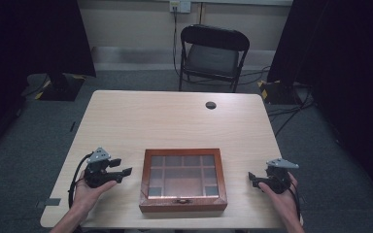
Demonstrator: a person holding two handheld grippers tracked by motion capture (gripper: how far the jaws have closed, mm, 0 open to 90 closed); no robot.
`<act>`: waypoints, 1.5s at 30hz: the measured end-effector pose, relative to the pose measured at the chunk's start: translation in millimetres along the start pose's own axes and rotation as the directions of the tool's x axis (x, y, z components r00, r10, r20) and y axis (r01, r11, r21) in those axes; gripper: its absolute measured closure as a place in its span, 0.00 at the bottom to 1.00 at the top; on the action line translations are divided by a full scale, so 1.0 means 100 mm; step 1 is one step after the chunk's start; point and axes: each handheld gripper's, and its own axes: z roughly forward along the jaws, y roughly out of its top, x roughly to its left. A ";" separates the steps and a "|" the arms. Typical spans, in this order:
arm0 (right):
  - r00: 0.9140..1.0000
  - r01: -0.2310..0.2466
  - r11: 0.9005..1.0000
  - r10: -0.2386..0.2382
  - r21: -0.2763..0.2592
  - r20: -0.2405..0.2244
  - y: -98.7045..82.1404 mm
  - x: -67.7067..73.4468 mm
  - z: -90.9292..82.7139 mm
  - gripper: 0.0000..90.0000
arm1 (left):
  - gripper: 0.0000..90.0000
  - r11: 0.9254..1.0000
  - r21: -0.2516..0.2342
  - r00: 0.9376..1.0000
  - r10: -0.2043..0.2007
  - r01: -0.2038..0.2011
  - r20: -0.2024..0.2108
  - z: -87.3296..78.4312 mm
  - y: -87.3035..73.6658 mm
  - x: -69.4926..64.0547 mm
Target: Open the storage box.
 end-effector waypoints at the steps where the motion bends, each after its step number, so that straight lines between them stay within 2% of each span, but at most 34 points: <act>1: 1.000 0.000 1.000 0.000 0.000 0.000 0.00 0.00 0.00 0.14 | 0.42 1.000 0.004 1.000 0.012 -0.012 -0.005 0.00 0.02 -0.03; 5: 1.000 0.000 1.000 0.000 0.000 0.000 0.00 0.00 0.00 0.14 | 0.43 1.000 0.005 0.998 0.025 -0.025 0.052 0.02 0.07 -0.15; 7: 1.000 0.000 1.000 0.000 0.000 0.000 0.00 0.00 0.00 0.14 | 0.47 0.999 0.006 0.996 0.042 -0.043 0.077 0.02 0.10 -0.22; 8: 1.000 0.000 1.000 0.000 0.000 0.000 0.00 0.00 0.00 0.14 | 0.48 0.999 0.010 0.994 0.046 -0.048 0.103 0.03 0.12 -0.25; 9: 1.000 0.001 1.000 -0.001 0.000 0.000 0.00 0.00 0.00 0.14 | 0.49 0.999 0.011 0.992 0.046 -0.048 0.117 0.03 0.13 -0.28; 10: 1.000 0.001 1.000 -0.001 0.000 0.000 0.00 0.00 0.00 0.14 | 0.51 0.999 0.020 0.992 0.047 -0.050 0.113 0.03 0.15 -0.30; 11: 1.000 0.000 1.000 0.000 0.000 0.000 0.00 0.00 0.00 0.14 | 0.51 0.999 0.019 0.992 0.028 -0.031 0.123 0.05 0.17 -0.32; 12: 1.000 0.000 1.000 0.000 0.000 0.000 0.00 0.00 0.00 0.14 | 0.52 0.999 0.000 0.987 0.033 -0.033 0.156 0.07 0.20 -0.35; 13: 1.000 0.000 1.000 0.000 0.000 0.000 0.00 0.00 0.00 0.14 | 0.54 0.999 0.000 0.987 0.033 -0.033 0.156 0.07 0.20 -0.35; 16: 1.000 0.001 1.000 -0.001 0.000 0.000 0.00 0.00 0.00 0.14 | 0.55 0.997 0.001 0.979 0.081 -0.083 0.187 0.11 0.25 -0.44; 18: 1.000 0.000 1.000 0.000 0.000 0.000 0.00 0.00 0.00 0.14 | 0.55 0.994 -0.010 0.971 0.105 -0.106 0.215 0.14 0.30 -0.52; 20: 1.000 0.001 1.000 -0.001 0.000 0.000 0.00 0.00 0.00 0.14 | 0.56 0.992 0.002 0.974 0.126 -0.129 0.190 0.17 0.35 -0.60; 21: 1.000 0.000 1.000 0.000 0.000 0.000 0.00 0.00 0.00 0.14 | 0.56 0.989 0.002 0.969 0.142 -0.146 0.203 0.19 0.38 -0.63; 22: 1.000 0.000 1.000 0.000 0.000 0.000 0.00 0.00 0.00 0.14 | 0.56 0.991 -0.014 0.960 0.130 -0.131 0.246 0.22 0.42 -0.67; 23: 1.000 0.001 1.000 -0.001 0.000 0.000 0.00 0.00 0.00 0.14 | 0.55 0.991 -0.018 0.954 0.129 -0.129 0.269 0.25 0.45 -0.71; 25: 1.000 0.000 1.000 0.000 0.000 0.000 0.00 0.00 0.00 0.14 | 0.55 0.987 -0.024 0.949 0.157 -0.156 0.274 0.29 0.52 -0.78; 28: 1.000 0.001 1.000 -0.001 0.000 0.000 0.00 0.00 0.00 0.14 | 0.52 0.983 -0.032 0.934 0.180 -0.179 0.310 0.38 0.65 -0.93; 29: 1.000 0.001 1.000 -0.001 0.000 0.000 0.00 0.00 0.00 0.14 | 0.50 0.983 -0.032 0.934 0.180 -0.179 0.310 0.38 0.65 -0.93; 30: 1.000 0.001 1.000 -0.001 0.000 0.000 0.00 0.00 0.00 0.14 | 0.49 0.985 -0.035 0.928 0.172 -0.170 0.332 0.42 0.70 -0.99; 32: 1.000 0.001 1.000 -0.001 0.000 0.000 0.00 0.00 0.00 0.14 | 0.49 0.984 -0.038 0.922 0.179 -0.177 0.343 0.45 0.76 -1.06; 33: 1.000 0.001 1.000 -0.001 0.000 -0.001 0.00 0.00 0.00 0.14 | 0.50 0.984 -0.038 0.922 0.179 -0.177 0.343 0.45 0.76 -1.06; 34: 1.000 0.002 1.000 -0.002 -0.001 -0.003 0.00 0.00 0.00 0.14 | 0.52 0.984 -0.027 0.914 0.172 -0.174 0.367 0.48 0.78 -1.11; 35: 1.000 0.002 1.000 -0.002 -0.001 -0.003 0.00 0.00 0.00 0.14 | 0.54 0.984 -0.026 0.909 0.171 -0.174 0.381 0.49 0.78 -1.12; 36: 1.000 0.002 1.000 -0.002 -0.001 -0.004 0.00 0.00 0.00 0.14 | 0.55 0.986 -0.022 0.898 0.162 -0.168 0.409 0.50 0.77 -1.15; 38: 1.000 0.002 1.000 -0.002 0.000 -0.004 0.00 0.00 0.00 0.14 | 0.59 0.986 -0.027 0.887 0.160 -0.164 0.434 0.51 0.75 -1.17; 40: 1.000 0.003 1.000 -0.003 -0.001 -0.005 0.00 0.00 0.00 0.14 | 0.59 0.983 -0.019 0.881 0.170 -0.180 0.442 0.52 0.75 -1.20; 42: 1.000 0.003 1.000 -0.003 -0.001 -0.005 0.00 0.00 0.00 0.14 | 0.59 0.985 -0.013 0.871 0.160 -0.174 0.465 0.53 0.71 -1.22; 43: 1.000 0.003 1.000 -0.003 -0.001 -0.005 0.00 0.00 0.00 0.14 | 0.59 0.985 -0.013 0.871 0.160 -0.174 0.465 0.53 0.71 -1.22; 44: 1.000 0.002 1.000 -0.002 -0.001 -0.004 0.00 0.00 0.00 0.14 | 0.59 0.981 -0.008 0.871 0.174 -0.192 0.459 0.54 0.69 -1.25; 45: 1.000 0.003 1.000 -0.003 -0.001 -0.005 0.00 0.00 0.00 0.14 | 0.59 0.976 0.008 0.864 0.190 -0.219 0.466 0.55 0.65 -1.28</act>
